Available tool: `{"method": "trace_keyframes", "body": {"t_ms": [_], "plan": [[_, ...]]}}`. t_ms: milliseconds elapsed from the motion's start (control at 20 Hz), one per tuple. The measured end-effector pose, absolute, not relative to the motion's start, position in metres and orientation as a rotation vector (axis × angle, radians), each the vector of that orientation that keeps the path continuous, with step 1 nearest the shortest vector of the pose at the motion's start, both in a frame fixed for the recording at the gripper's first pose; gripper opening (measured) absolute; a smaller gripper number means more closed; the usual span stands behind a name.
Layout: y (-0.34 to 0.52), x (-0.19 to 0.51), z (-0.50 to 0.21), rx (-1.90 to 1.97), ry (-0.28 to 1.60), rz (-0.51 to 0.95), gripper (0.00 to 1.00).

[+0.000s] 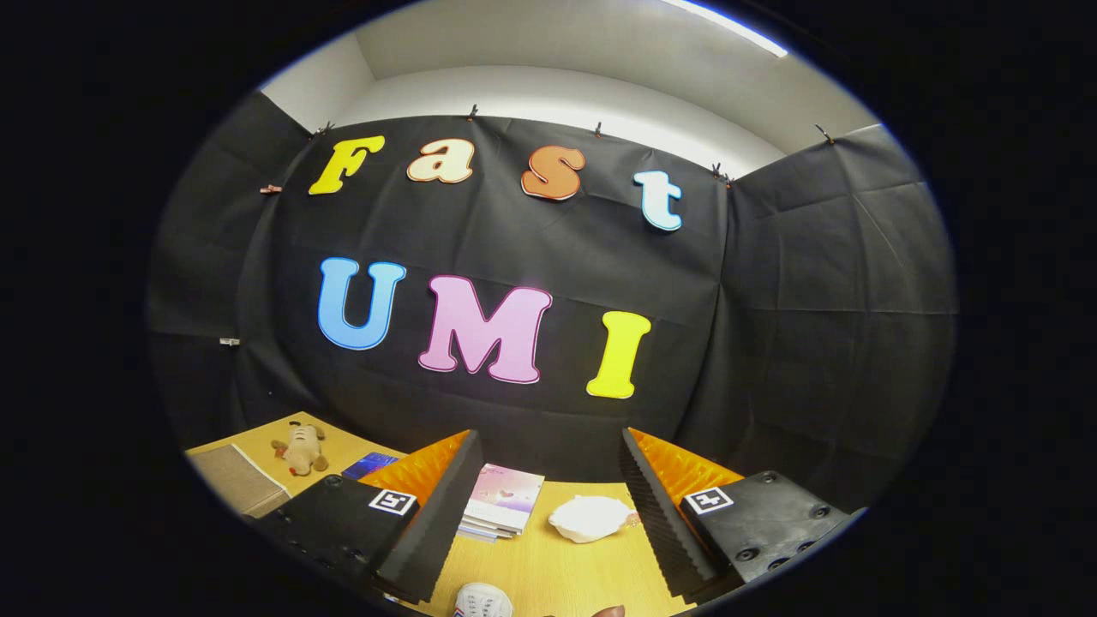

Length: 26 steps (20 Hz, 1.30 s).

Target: Open the storage box then place both shoes into the box .Put the left shoe in first, then the right shoe, with the right side of both shoes facing outward in a uniform manner.

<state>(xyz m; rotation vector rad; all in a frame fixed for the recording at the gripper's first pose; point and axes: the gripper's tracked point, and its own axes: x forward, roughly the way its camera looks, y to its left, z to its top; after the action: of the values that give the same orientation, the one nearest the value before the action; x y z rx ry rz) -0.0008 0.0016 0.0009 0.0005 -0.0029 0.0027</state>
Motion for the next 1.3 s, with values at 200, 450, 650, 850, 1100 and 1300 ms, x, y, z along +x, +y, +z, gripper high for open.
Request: {"method": "trace_keyframes", "body": {"t_ms": [200, 450, 650, 850, 1100, 1300], "plan": [[0.005, -0.002, -0.002, -0.024, 0.0, 0.014, 0.97], [0.022, -0.004, -0.005, 0.0, 0.007, 0.065, 0.97], [0.061, -0.005, -0.025, 0.067, 0.081, 0.199, 0.97], [0.114, -0.012, -0.056, 0.168, 0.191, 0.367, 0.97], [0.19, -0.037, -0.101, 0.372, 0.381, 0.62, 0.99], [0.243, -0.054, -0.136, 0.643, 0.566, 0.76, 0.97]]}}
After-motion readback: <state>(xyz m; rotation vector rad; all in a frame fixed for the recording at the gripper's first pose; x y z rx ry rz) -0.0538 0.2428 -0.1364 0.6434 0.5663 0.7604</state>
